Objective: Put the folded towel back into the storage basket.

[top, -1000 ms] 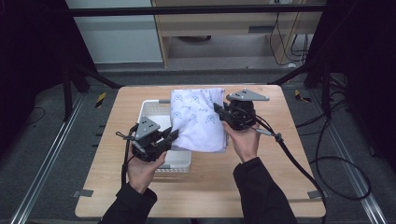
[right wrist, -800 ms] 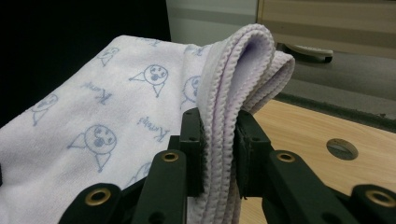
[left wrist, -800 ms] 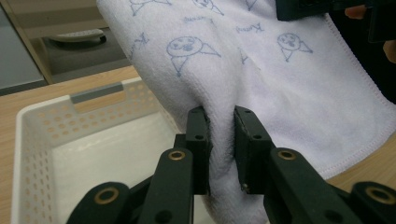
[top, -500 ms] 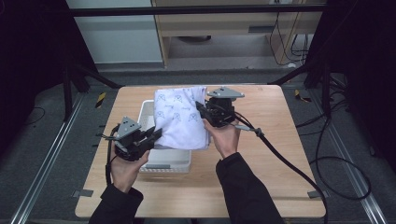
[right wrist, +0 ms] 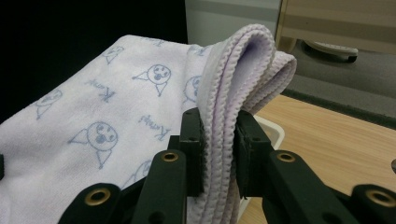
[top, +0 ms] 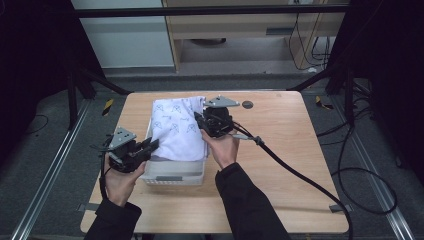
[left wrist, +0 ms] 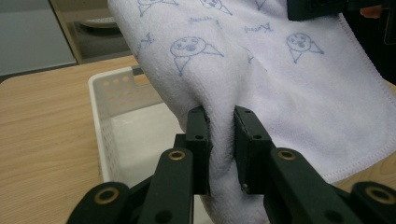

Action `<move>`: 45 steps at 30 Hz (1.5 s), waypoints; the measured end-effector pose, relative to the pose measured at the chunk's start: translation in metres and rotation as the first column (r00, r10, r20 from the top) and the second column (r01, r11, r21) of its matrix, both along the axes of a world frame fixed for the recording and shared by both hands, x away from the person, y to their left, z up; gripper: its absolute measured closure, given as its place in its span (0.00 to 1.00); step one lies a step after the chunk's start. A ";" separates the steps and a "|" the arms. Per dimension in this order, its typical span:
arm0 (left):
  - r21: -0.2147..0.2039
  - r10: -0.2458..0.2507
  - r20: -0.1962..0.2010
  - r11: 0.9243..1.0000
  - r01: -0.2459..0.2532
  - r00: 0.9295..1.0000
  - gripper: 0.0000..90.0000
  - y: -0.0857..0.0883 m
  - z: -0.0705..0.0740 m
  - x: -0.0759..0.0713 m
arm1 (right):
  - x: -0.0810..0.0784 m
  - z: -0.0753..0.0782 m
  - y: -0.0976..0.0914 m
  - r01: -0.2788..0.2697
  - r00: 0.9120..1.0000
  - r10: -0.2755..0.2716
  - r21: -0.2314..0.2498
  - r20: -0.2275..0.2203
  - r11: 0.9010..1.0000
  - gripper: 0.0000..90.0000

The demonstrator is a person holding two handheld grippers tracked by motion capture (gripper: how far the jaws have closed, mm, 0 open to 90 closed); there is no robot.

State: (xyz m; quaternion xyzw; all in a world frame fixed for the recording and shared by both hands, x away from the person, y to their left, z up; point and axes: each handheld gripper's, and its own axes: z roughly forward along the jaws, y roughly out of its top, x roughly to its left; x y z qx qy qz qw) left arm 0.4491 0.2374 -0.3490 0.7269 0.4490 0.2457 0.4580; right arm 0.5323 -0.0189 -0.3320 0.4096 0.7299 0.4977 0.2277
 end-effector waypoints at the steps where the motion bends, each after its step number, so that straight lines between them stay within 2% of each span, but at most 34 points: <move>1: 0.003 0.004 -0.004 1.000 -0.004 1.000 0.85 0.002 -0.001 0.001 | 0.001 -0.001 0.002 -0.001 1.000 0.001 -0.003 0.001 1.000 0.84; 5: 0.011 0.017 -0.014 1.000 -0.017 1.000 0.84 0.008 -0.006 0.002 | 0.004 -0.006 0.013 -0.003 1.000 0.003 -0.024 -0.005 1.000 0.84; 8: 0.018 0.026 -0.021 1.000 -0.026 0.999 0.84 0.011 -0.009 0.003 | 0.007 -0.011 0.017 -0.005 1.000 0.005 -0.022 -0.012 1.000 0.84; 12: 0.031 0.034 -0.035 0.999 -0.033 0.999 0.84 0.014 -0.016 0.006 | 0.011 -0.020 0.023 -0.008 0.999 0.008 -0.015 -0.032 1.000 0.84; 24: 0.048 0.047 -0.092 0.998 -0.042 0.995 0.84 0.023 -0.042 0.016 | 0.022 -0.048 0.037 -0.010 0.997 0.007 -0.043 -0.072 0.999 0.84; 37: 0.078 0.060 -0.132 0.996 -0.050 0.989 0.84 0.021 -0.060 0.023 | 0.025 -0.068 0.045 0.002 0.996 -0.009 -0.088 -0.086 0.996 0.84; 45: 0.119 0.066 -0.161 0.992 -0.047 0.985 0.84 0.017 -0.073 0.028 | 0.026 -0.079 0.048 0.006 0.995 -0.019 -0.128 -0.095 0.992 0.83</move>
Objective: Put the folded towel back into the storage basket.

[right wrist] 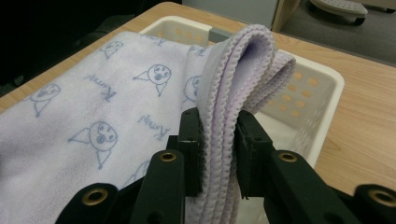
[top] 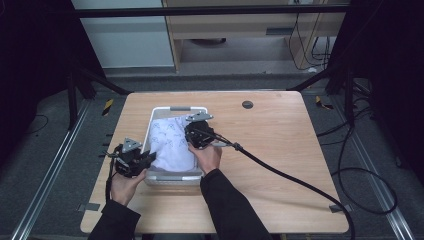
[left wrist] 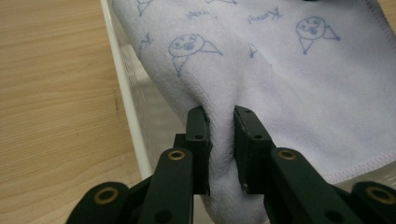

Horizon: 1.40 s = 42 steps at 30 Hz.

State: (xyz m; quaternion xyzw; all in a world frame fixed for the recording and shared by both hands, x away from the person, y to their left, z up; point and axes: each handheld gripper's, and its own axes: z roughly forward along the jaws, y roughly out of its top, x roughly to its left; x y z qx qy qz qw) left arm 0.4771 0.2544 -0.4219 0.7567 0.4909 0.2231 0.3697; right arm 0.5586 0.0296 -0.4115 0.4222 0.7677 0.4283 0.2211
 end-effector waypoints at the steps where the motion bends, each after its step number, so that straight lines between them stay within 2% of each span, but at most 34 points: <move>1: 0.003 -0.001 -0.002 1.000 0.001 1.000 0.84 0.000 -0.001 0.001 | 0.000 -0.002 0.001 0.004 1.000 -0.004 -0.005 -0.004 1.000 0.83; 8: 0.012 0.002 -0.014 1.000 -0.002 1.000 0.84 -0.003 -0.006 0.005 | 0.003 -0.009 -0.001 0.017 1.000 -0.017 -0.014 -0.016 1.000 0.81; 12: 0.044 0.017 -0.034 0.999 -0.015 0.999 0.80 -0.005 -0.010 0.008 | 0.005 -0.014 0.000 0.022 0.999 -0.024 -0.053 -0.037 0.998 0.74; 16: 0.053 0.039 -0.026 0.998 -0.037 0.999 0.78 -0.005 -0.010 0.008 | 0.005 -0.015 -0.004 0.043 0.999 -0.044 -0.068 -0.014 0.997 0.67; 17: 0.048 0.040 -0.021 0.998 -0.039 0.999 0.75 -0.005 -0.009 0.008 | 0.004 -0.013 -0.006 0.047 0.999 -0.048 -0.062 -0.007 0.997 0.67; 23: 0.022 0.045 0.007 0.999 -0.045 0.999 0.73 -0.001 -0.003 0.004 | 0.000 0.000 -0.015 0.049 0.999 -0.048 -0.032 0.018 0.998 0.65; 26: -0.003 0.043 0.021 0.999 -0.043 0.999 0.72 0.002 0.002 0.000 | -0.002 0.005 -0.020 0.044 0.999 -0.044 -0.013 0.024 0.999 0.61; 31: -0.042 0.032 0.057 0.999 -0.030 0.998 0.68 0.007 0.013 -0.007 | -0.010 0.018 -0.038 0.030 0.999 -0.030 0.013 0.043 0.999 0.49; 38: -0.094 0.013 0.111 0.996 -0.002 0.994 0.61 0.016 0.028 -0.015 | -0.023 0.032 -0.075 0.030 0.997 -0.033 0.038 0.073 0.999 0.36; 42: -0.097 0.010 0.114 0.995 0.001 0.993 0.55 0.023 0.029 -0.017 | -0.032 0.037 -0.102 0.033 0.996 -0.037 0.051 0.076 0.998 0.29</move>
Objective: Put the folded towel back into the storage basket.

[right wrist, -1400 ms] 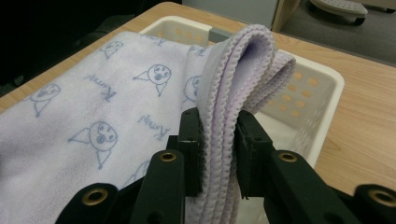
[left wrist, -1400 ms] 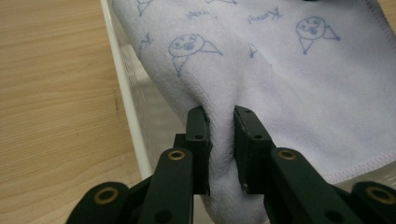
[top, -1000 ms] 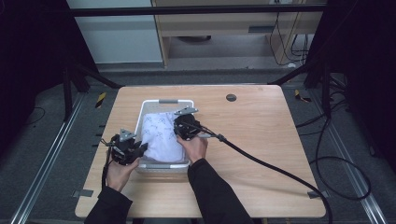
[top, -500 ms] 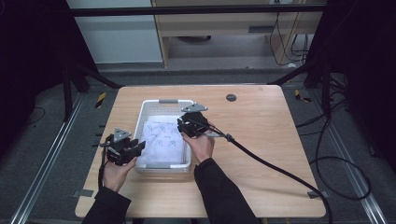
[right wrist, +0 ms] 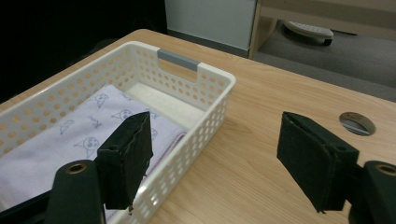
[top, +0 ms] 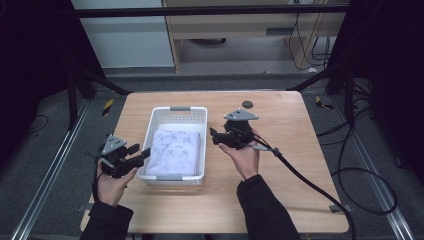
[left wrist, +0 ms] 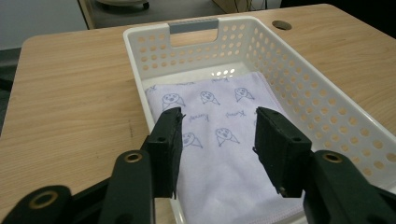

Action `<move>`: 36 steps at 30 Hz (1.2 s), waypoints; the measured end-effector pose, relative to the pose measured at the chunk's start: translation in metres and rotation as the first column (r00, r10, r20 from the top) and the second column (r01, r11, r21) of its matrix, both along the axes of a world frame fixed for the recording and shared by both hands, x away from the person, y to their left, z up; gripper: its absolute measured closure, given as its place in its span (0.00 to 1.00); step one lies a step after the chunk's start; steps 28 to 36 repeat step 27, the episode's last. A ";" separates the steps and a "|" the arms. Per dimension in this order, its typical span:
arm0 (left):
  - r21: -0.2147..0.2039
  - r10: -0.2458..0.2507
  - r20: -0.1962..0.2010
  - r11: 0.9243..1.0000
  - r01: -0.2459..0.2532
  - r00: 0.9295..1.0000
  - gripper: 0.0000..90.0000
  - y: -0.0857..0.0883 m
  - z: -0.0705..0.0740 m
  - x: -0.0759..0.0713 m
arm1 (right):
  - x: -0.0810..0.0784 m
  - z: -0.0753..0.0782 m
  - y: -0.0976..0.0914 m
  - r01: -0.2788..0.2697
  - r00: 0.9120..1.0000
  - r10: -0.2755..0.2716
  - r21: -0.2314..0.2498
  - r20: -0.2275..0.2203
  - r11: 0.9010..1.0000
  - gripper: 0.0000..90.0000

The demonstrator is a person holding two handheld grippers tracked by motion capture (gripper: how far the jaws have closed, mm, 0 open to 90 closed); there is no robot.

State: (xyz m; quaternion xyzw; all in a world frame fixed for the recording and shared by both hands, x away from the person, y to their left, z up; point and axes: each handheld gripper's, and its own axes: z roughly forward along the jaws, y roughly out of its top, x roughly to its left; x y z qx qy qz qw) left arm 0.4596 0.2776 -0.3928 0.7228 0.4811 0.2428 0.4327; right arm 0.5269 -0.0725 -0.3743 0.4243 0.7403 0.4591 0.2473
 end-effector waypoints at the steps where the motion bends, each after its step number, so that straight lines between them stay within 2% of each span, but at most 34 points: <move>1: 0.002 0.001 -0.001 1.000 -0.001 1.000 0.54 0.001 0.000 -0.001 | -0.002 0.001 -0.007 -0.004 1.000 0.004 0.003 0.005 1.000 0.28; 5: -0.003 0.003 0.002 1.000 -0.003 1.000 0.47 0.006 -0.001 -0.002 | -0.010 -0.001 -0.032 -0.008 1.000 0.008 0.020 -0.001 1.000 0.23; 11: 0.025 0.018 -0.013 1.000 -0.018 1.000 0.42 0.017 -0.009 -0.003 | -0.023 -0.012 -0.069 -0.014 1.000 0.015 0.034 -0.017 0.999 0.20; 16: 0.034 0.042 -0.012 0.999 -0.041 0.999 0.39 0.028 -0.013 -0.006 | -0.031 -0.023 -0.097 0.007 1.000 -0.006 0.040 -0.025 0.999 0.19; 21: 0.038 0.058 0.005 0.998 -0.058 0.998 0.36 0.040 -0.018 -0.007 | -0.039 -0.035 -0.125 0.038 0.998 -0.035 0.060 -0.046 0.997 0.19; 26: 0.058 0.073 -0.007 0.996 -0.072 0.997 0.36 0.049 -0.025 -0.007 | -0.048 -0.047 -0.148 0.065 0.997 -0.063 0.051 -0.052 0.997 0.19; 36: 0.061 0.074 -0.010 0.995 -0.074 0.997 0.36 0.049 -0.026 -0.006 | -0.050 -0.049 -0.152 0.069 0.996 -0.065 0.053 -0.060 0.996 0.20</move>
